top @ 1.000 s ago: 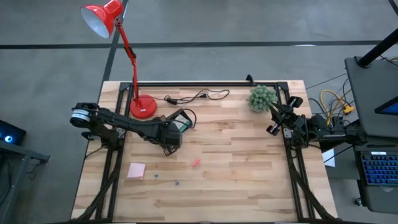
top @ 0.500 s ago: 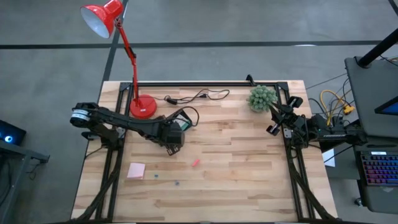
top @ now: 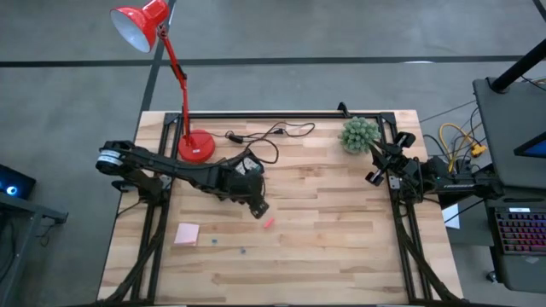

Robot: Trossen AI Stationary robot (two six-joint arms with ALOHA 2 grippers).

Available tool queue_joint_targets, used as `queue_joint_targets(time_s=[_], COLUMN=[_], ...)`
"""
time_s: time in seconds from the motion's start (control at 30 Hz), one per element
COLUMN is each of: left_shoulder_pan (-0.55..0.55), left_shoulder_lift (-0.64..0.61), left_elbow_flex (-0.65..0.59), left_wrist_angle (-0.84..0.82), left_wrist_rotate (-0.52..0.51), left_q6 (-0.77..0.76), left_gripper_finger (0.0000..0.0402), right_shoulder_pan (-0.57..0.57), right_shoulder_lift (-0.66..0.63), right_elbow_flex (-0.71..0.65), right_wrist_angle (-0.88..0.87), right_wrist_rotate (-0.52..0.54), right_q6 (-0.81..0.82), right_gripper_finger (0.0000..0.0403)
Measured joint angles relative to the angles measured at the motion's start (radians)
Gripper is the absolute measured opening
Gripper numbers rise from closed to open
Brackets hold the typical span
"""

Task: Pick and place office supplies into organizer
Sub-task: Put the pink eraser into the desk organizer

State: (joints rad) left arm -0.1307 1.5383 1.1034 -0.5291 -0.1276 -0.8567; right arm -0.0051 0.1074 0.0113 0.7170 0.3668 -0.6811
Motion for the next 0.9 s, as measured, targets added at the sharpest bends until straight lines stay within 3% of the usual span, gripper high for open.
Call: queue_joint_targets(time_s=[0.37, 0.8, 0.9], left_shoulder_pan=[-0.053, -0.156, -0.161], left_shoulder_lift=[0.057, 0.273, 0.33], left_elbow_flex=[0.016, 0.253, 0.314], left_wrist_angle=[-0.005, -0.03, -0.152], left_wrist_rotate=[0.055, -0.014, -0.014], left_q6=[-0.231, -0.246, -0.265], left_gripper_finger=[0.0176, 0.0176, 0.0176], right_shoulder_pan=[0.0, 0.0, 0.0], right_shoulder_lift=[0.0, 0.0, 0.0], right_elbow_flex=[0.0, 0.0, 0.0], right_wrist_angle=[-0.006, -0.012, -0.026], right_wrist_rotate=[0.0, 0.0, 0.0], right_q6=[0.038, 0.16, 0.173], right_gripper_finger=[0.0052, 0.0052, 0.0052])
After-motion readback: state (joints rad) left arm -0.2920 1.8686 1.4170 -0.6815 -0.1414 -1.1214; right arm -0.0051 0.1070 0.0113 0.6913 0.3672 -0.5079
